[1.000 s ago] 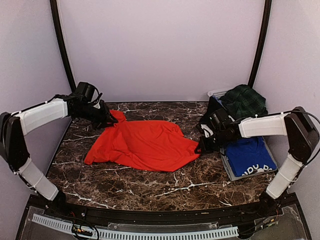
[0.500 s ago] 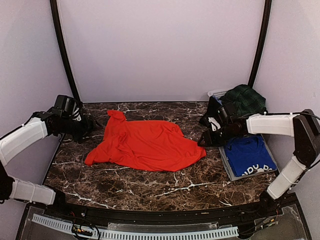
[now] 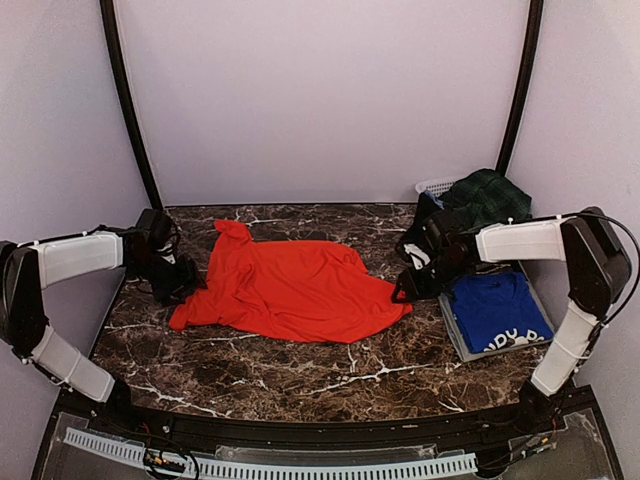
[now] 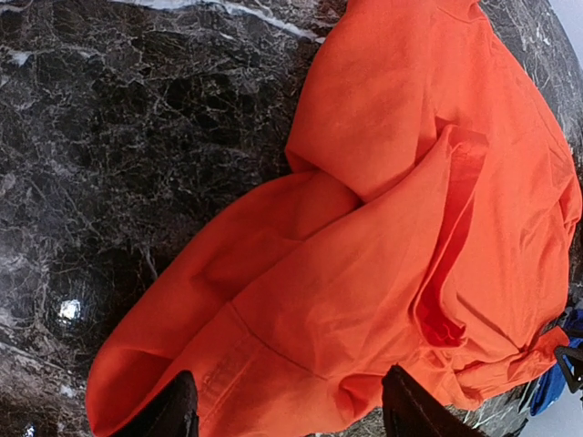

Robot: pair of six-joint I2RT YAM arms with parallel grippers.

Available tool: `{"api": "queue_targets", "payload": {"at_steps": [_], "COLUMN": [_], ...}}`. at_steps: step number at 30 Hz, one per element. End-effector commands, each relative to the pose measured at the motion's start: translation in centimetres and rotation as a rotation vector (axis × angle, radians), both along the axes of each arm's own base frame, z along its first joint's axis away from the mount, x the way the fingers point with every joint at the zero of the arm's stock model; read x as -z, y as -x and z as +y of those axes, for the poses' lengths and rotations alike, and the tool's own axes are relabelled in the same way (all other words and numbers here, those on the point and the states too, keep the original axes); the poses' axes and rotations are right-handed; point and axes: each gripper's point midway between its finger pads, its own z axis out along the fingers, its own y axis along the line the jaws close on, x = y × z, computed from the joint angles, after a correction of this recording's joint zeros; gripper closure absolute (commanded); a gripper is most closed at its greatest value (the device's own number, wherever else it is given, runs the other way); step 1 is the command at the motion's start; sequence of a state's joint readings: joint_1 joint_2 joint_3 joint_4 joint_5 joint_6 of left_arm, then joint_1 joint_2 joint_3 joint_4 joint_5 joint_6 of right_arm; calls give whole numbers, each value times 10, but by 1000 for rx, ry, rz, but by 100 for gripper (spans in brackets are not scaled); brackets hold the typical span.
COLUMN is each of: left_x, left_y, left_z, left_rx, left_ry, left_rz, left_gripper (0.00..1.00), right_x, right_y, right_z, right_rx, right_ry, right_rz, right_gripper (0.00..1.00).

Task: Fold and stack the mixed laundry pile
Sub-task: Adjust the crumpled T-shirt at the center of the board.

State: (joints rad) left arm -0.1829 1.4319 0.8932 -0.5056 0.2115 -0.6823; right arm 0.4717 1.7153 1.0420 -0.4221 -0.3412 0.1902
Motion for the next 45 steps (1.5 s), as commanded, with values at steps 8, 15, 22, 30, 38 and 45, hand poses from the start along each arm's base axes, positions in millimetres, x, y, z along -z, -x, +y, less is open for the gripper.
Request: {"api": "queue_targets", "payload": {"at_steps": [8, 15, 22, 30, 38, 45], "left_x": [-2, -41, -23, 26, -42, -127], "left_y": [32, -6, -69, -65, -43, -31], "left_z": [12, 3, -22, -36, -18, 1], "left_rx": [16, 103, 187, 227, 172, 132], "left_ry": [-41, -50, -33, -52, -95, -151], "left_rz": [24, -116, -101, 24, -111, -316], "left_gripper": [58, 46, 42, 54, 100, 90], "right_x": [20, 17, 10, -4, -34, -97], "right_y": [63, 58, 50, 45, 36, 18], "right_z": [0, -7, -4, -5, -6, -16], "right_rx": [-12, 28, 37, 40, 59, 116], "right_ry": [18, 40, 30, 28, 10, -25], "right_rz": [153, 127, 106, 57, -24, -192], "right_gripper": [97, 100, 100, 100, 100, 100]}}
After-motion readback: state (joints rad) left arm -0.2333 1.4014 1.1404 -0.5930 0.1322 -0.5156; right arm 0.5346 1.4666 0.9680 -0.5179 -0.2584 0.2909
